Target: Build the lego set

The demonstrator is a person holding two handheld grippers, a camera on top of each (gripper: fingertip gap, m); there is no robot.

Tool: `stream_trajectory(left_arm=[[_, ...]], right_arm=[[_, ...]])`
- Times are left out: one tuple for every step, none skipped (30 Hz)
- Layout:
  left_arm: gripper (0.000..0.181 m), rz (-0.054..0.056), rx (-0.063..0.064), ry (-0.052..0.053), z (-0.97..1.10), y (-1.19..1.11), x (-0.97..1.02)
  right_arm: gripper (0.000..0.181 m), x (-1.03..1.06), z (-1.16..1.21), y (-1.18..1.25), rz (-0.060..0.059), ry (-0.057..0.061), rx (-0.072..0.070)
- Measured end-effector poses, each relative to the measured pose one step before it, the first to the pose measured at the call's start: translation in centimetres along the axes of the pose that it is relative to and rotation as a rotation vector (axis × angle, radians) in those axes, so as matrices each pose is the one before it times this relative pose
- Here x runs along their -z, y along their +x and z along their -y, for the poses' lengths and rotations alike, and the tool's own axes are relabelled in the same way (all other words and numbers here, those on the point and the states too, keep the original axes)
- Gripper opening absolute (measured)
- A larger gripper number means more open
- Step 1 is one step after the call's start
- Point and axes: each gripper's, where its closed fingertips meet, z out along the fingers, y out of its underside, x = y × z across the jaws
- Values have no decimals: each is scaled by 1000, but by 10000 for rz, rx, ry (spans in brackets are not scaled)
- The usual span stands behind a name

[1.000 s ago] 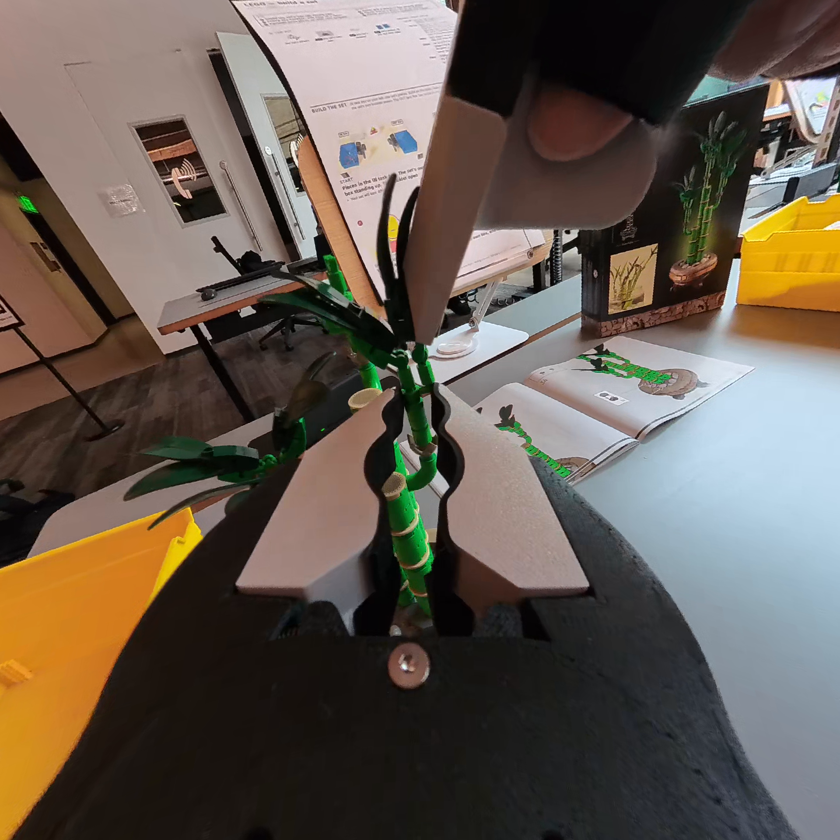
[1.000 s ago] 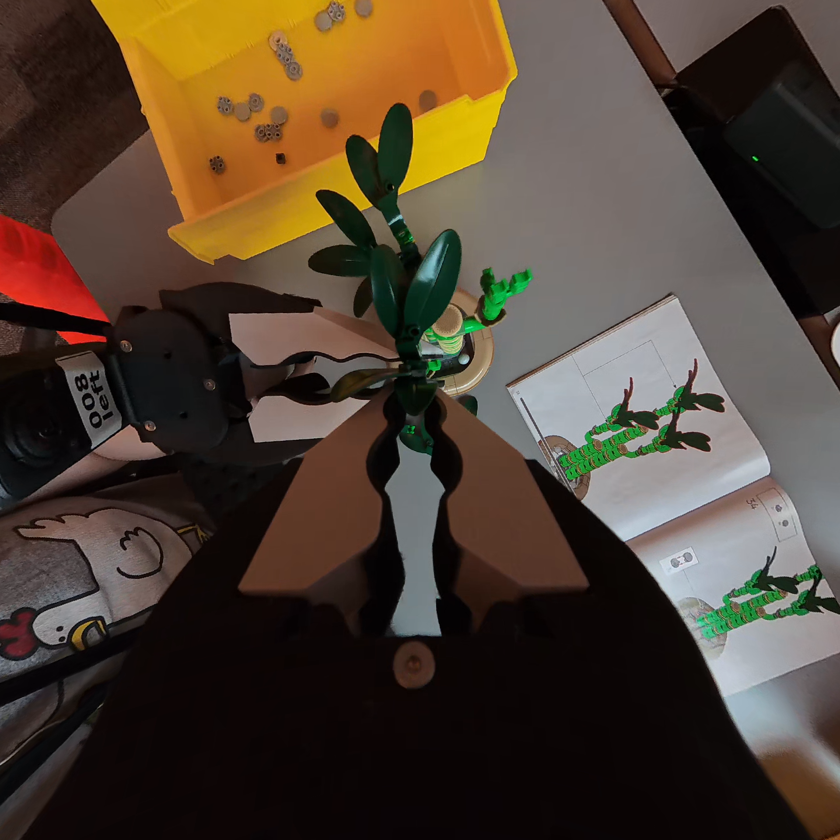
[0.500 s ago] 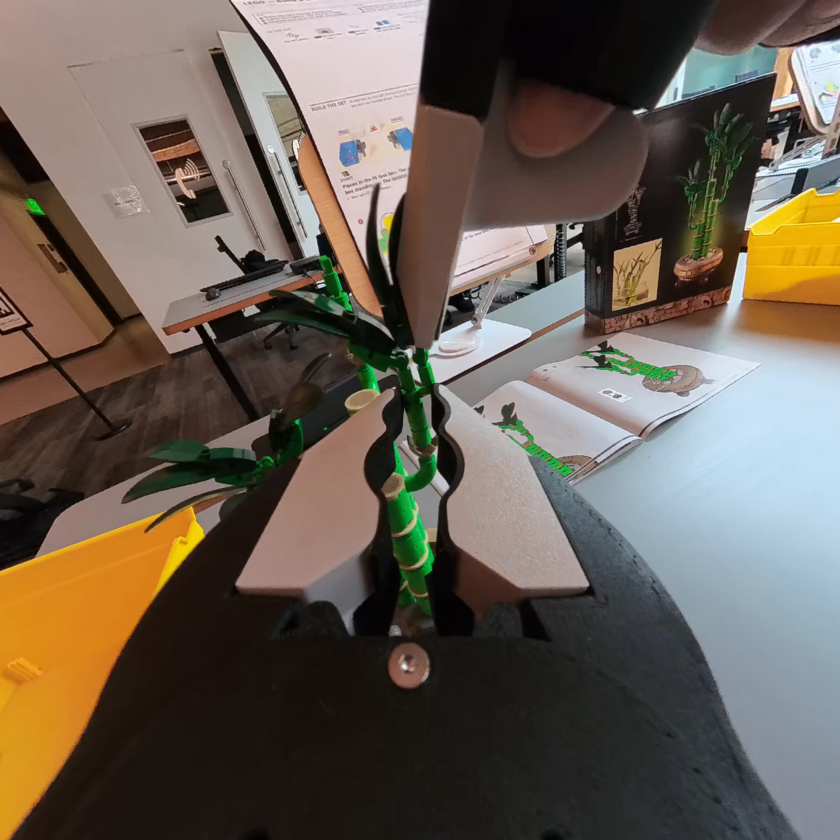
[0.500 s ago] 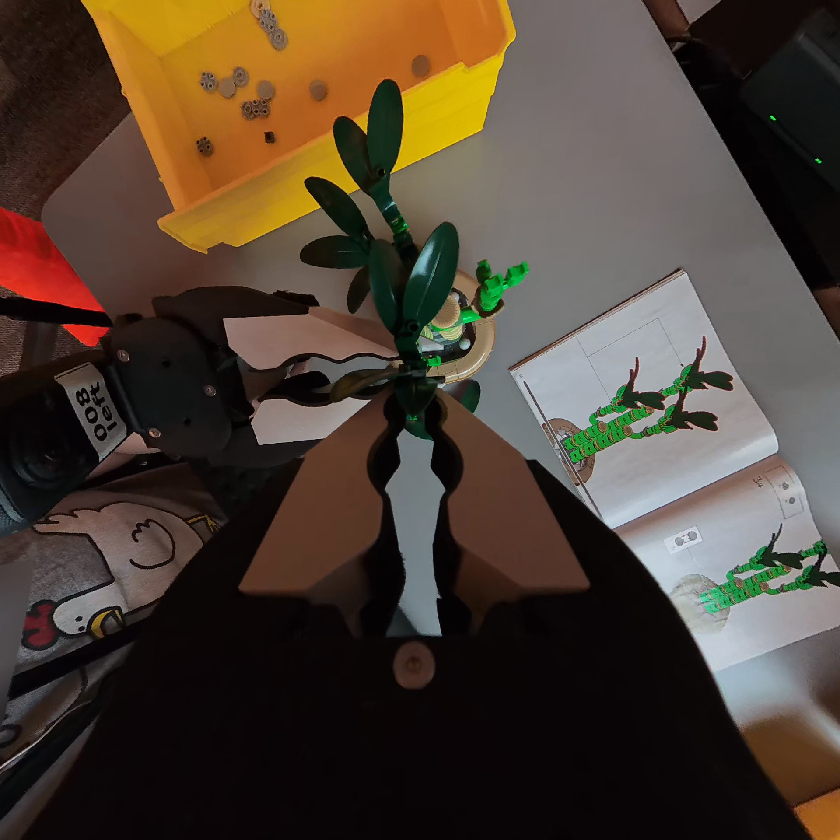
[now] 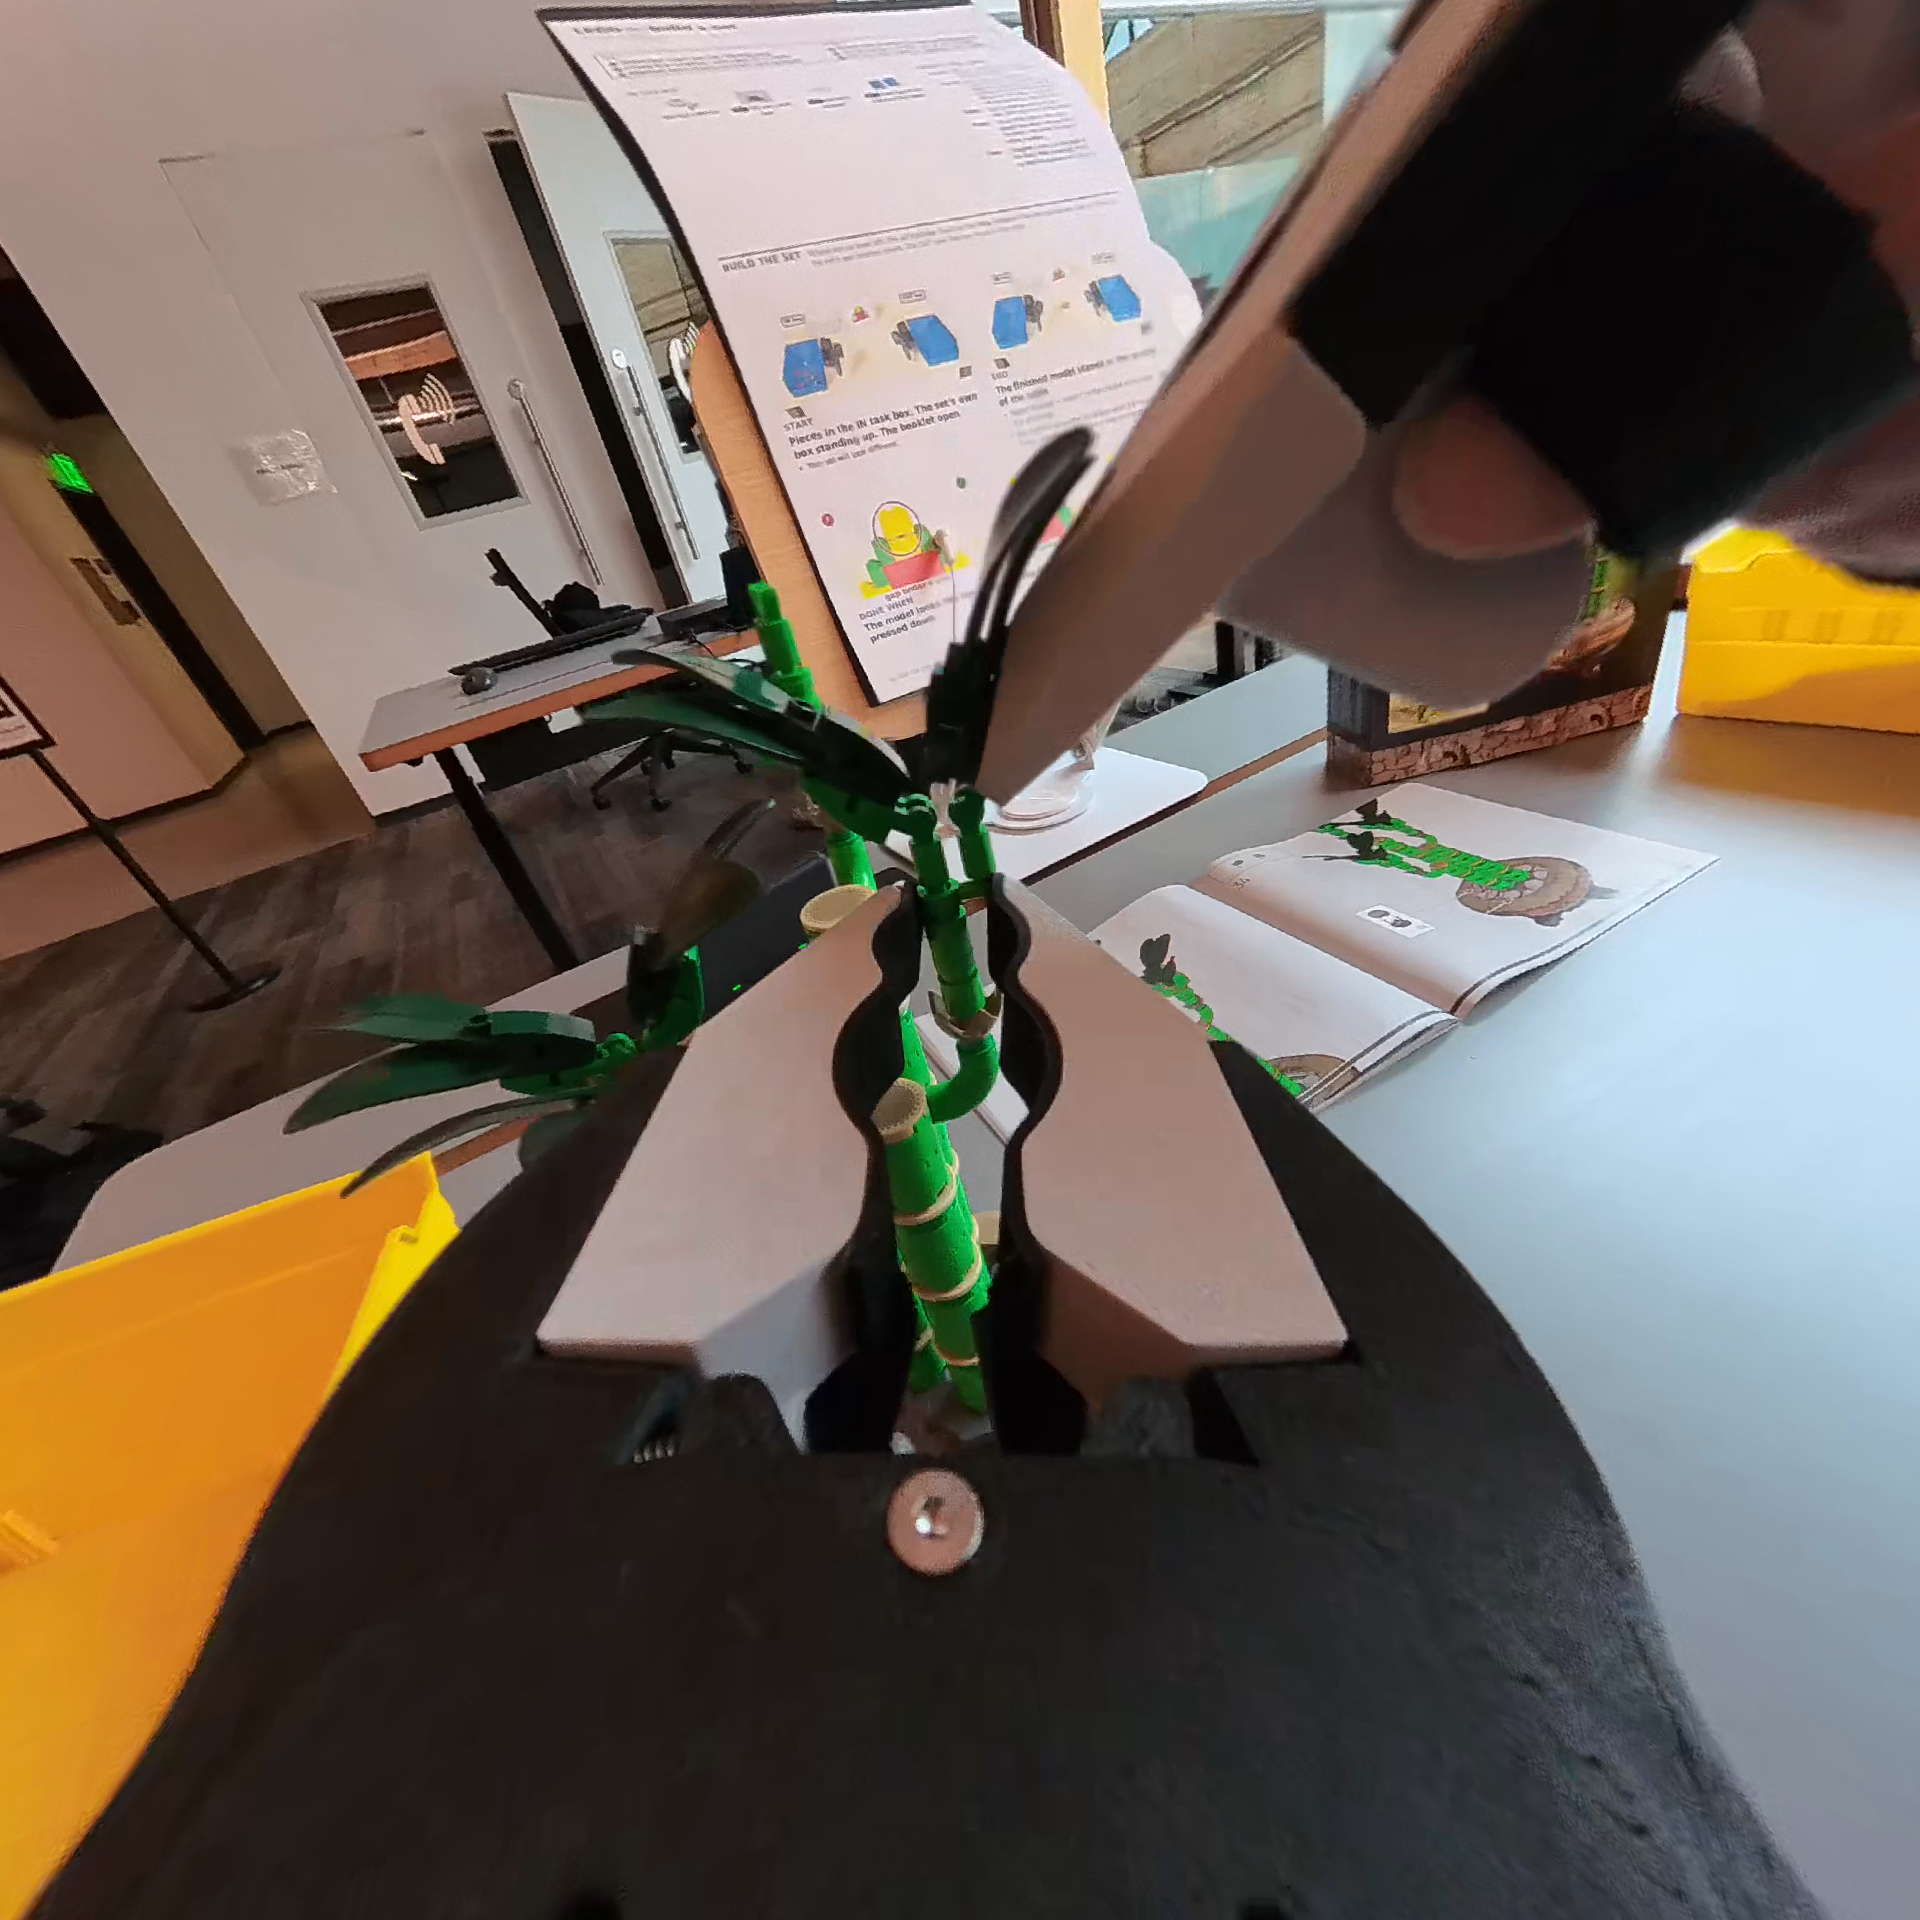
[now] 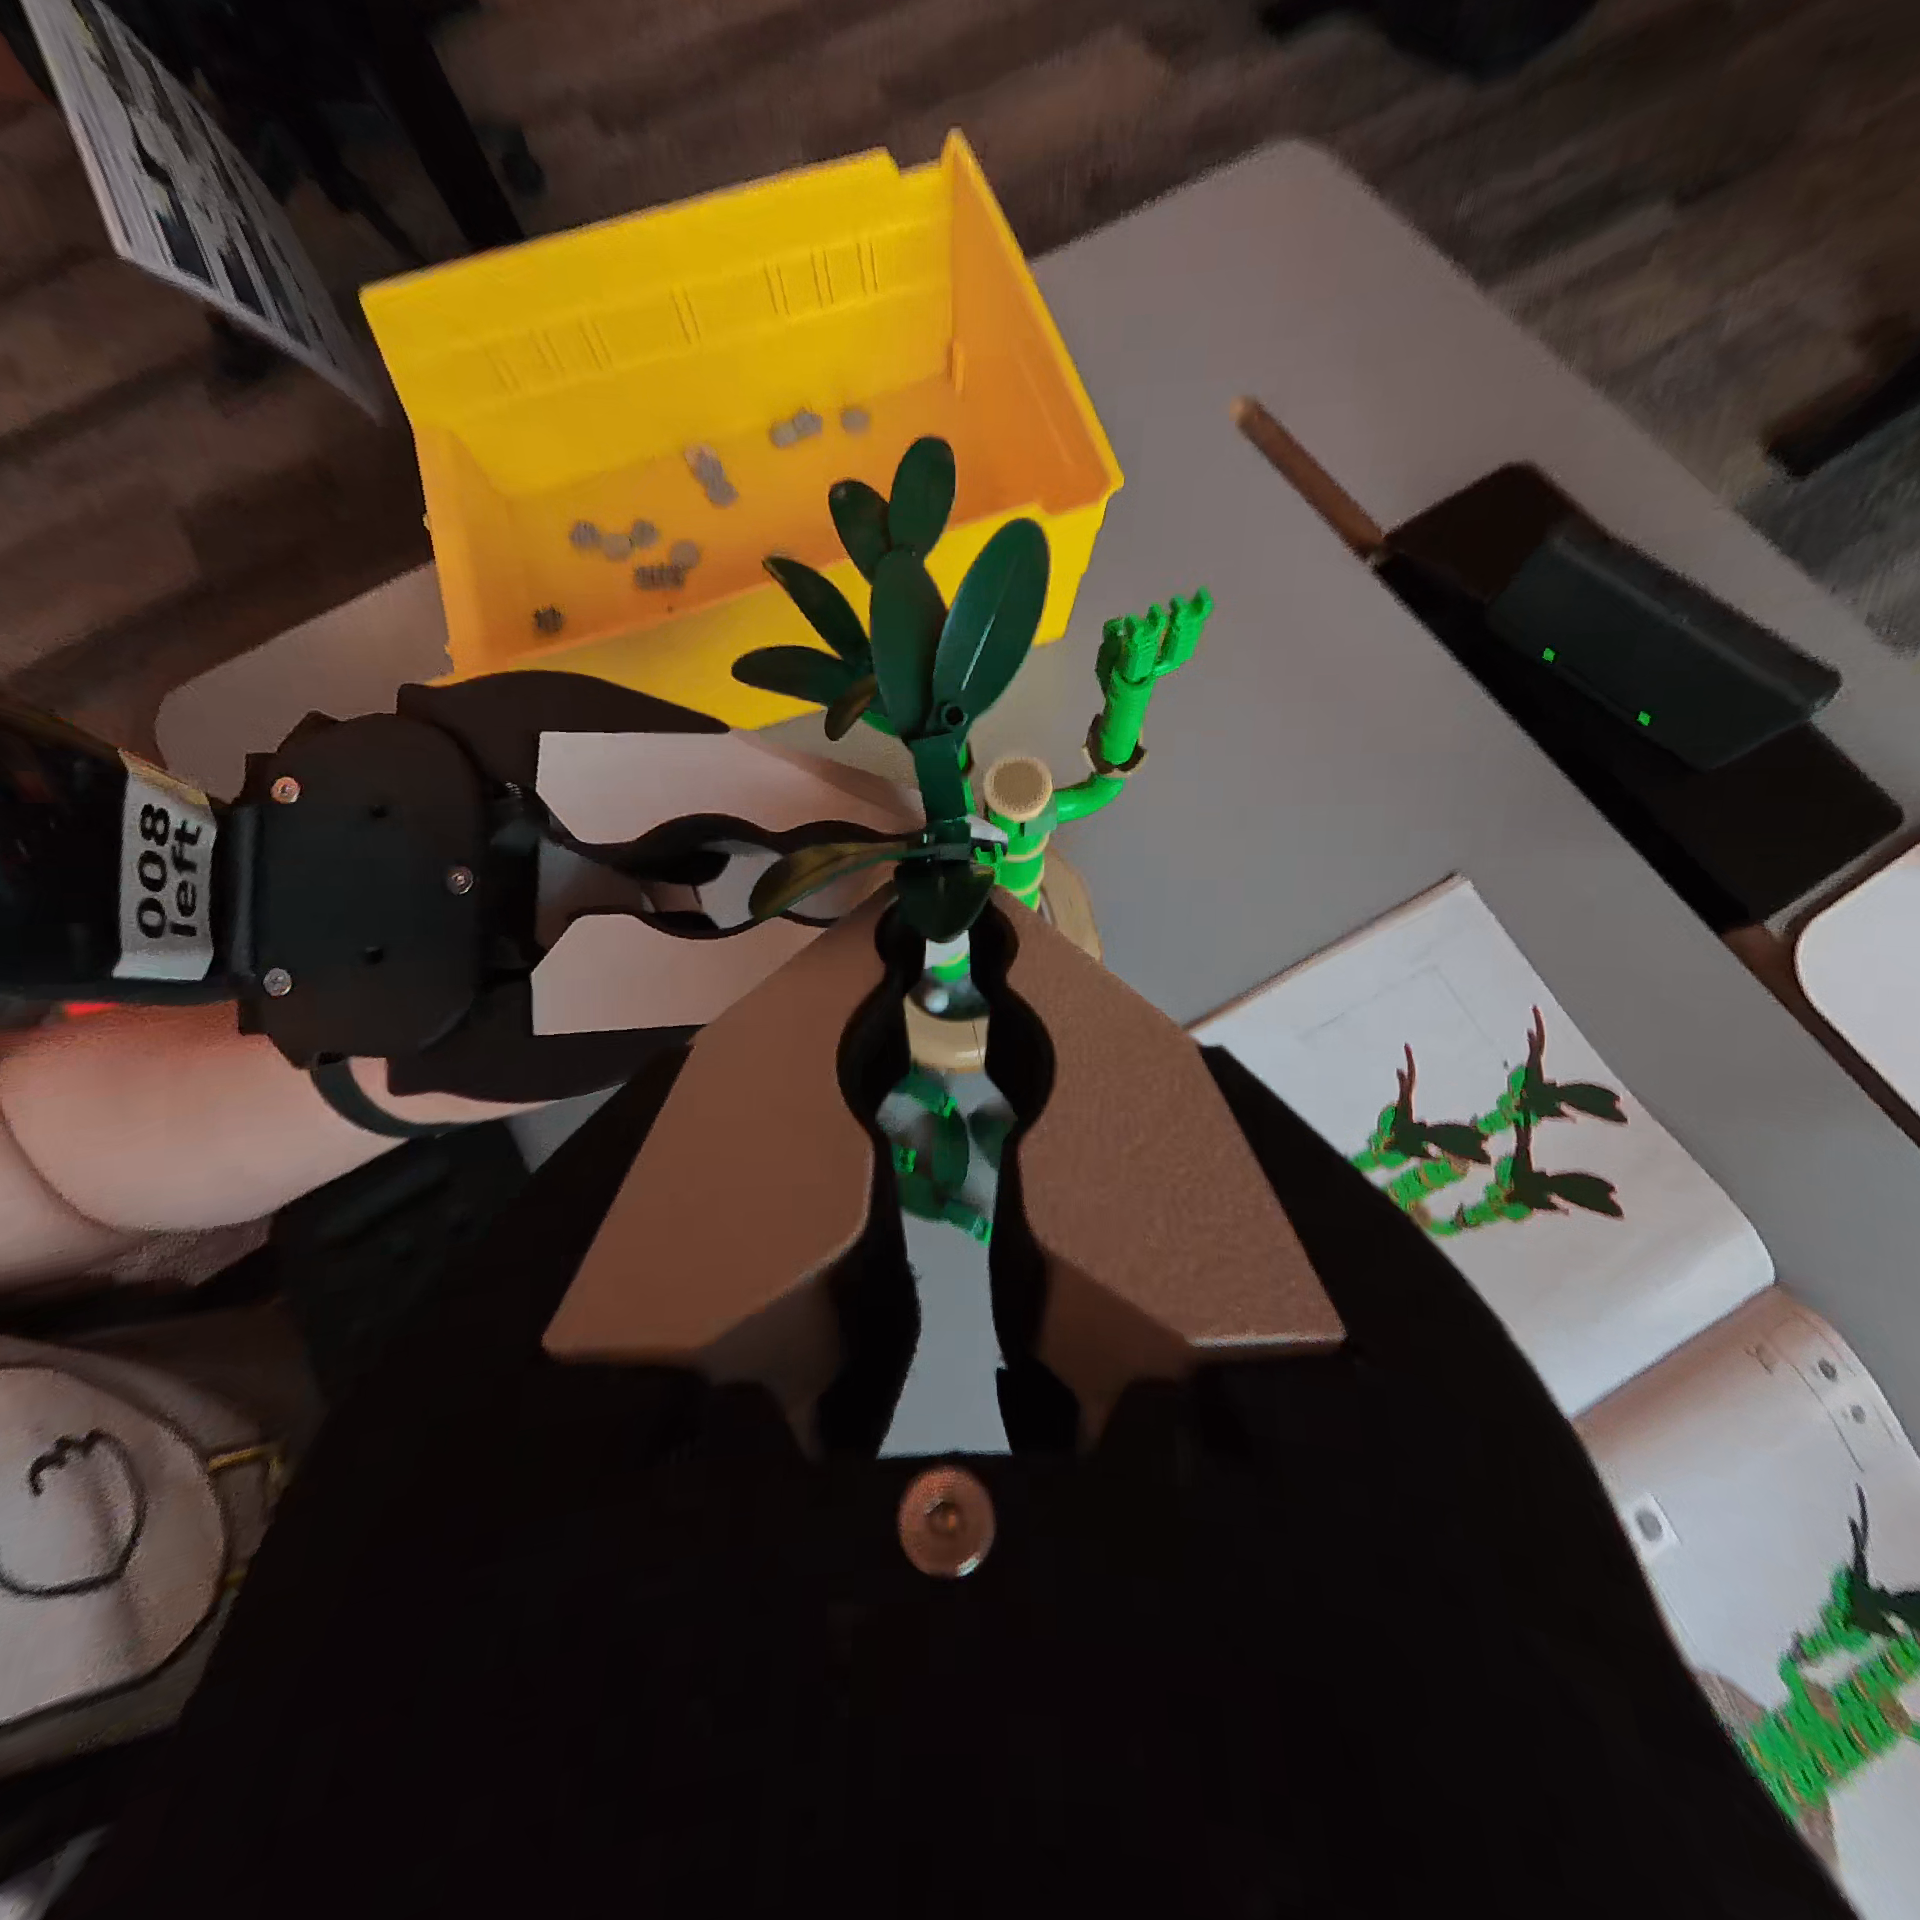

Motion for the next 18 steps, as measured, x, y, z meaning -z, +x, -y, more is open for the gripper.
stream_trajectory(left_arm=[[10, 13, 26, 4, -3, -89, 8], [10, 26, -19, -3, -8, -66, 13], [10, 30, -24, -3, 0, -40, 13], [10, 27, -21, 6, 3, -32, 7], [10, 12, -5, 7, -2, -27, 1], [10, -13, 9, 0, -13, 13, -3], [10, -26, 10, 10, 5, 51, 2], [10, -12, -6, 15, 0, 55, -10], [10, -4, -18, 11, -6, 38, -20], [10, -4, -11, 4, 0, 19, -28], [10, -1, -1, 18, 1, -13, -23], [10, 20, 25, 37, 14, -43, -11], [10, 52, 45, 38, 24, -89, 21], [11, 52, 6, 20, 26, -89, 83], [11, 39, -53, 0, 11, -58, 109], [16, 57, -89, 7, 5, -48, 140], [22, 37, -101, 31, 22, 16, 206], [27, 4, -74, 29, 12, 79, 258]], right_arm=[[7, -65, 88, -23, -12, 461, 15], [7, -23, 54, -22, -9, 423, -1], [7, -15, 40, -13, -7, 438, 64], [7, -11, 36, -22, 0, 418, -4], [7, -10, 14, -5, -12, 385, 57], [7, 23, -16, -17, -21, 312, 51], [7, 72, -36, -10, -22, 220, 45], [7, 48, -42, 4, -32, 176, 140], [7, 41, -9, 32, -36, 137, 105], [7, 21, -5, 15, -16, 101, 63], [7, -14, -15, 21, 1, 60, 42], [7, -49, -125, 19, 10, -23, 23], [9, -115, -264, -114, 86, -117, 67], [21, -105, -177, -111, 68, -35, 68], [31, -5, -80, -58, 24, 62, 67], [33, 159, -94, -159, 100, 81, 100], [35, 299, -123, -184, 110, 123, 127], [36, 416, -238, 47, -24, 126, 105]])
